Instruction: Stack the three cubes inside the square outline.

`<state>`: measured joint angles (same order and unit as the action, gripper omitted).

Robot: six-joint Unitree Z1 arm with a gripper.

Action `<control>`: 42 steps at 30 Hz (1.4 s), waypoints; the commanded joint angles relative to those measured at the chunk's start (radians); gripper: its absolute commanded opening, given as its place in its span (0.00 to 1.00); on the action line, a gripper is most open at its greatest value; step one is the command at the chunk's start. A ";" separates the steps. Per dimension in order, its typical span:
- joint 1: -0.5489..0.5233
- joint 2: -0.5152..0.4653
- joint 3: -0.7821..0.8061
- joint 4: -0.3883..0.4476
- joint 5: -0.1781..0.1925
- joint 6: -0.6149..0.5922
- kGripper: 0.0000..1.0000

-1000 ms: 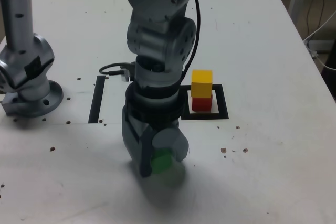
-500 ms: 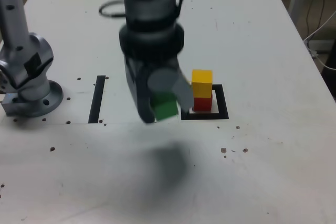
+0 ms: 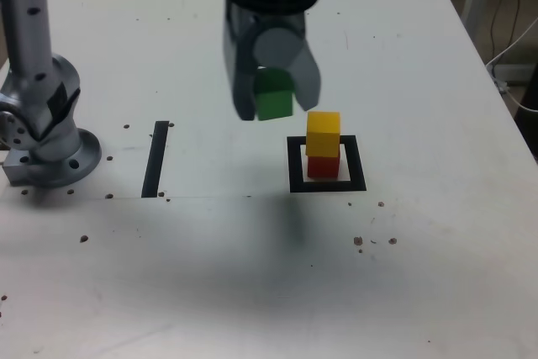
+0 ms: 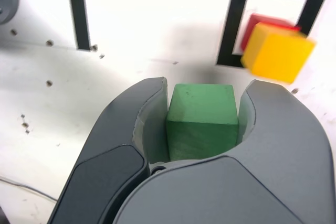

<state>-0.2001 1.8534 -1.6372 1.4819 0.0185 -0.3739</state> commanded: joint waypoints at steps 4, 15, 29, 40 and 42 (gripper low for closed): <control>0.036 0.052 -0.045 -0.009 0.010 0.027 0.29; 0.068 0.097 -0.070 -0.034 0.013 0.050 0.29; 0.096 0.124 -0.089 -0.064 0.006 0.204 0.29; 0.102 0.142 -0.083 -0.061 0.011 0.225 0.29; 0.103 0.145 -0.083 -0.063 0.012 0.229 0.29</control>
<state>-0.0991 1.9935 -1.7206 1.4198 0.0291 -0.1487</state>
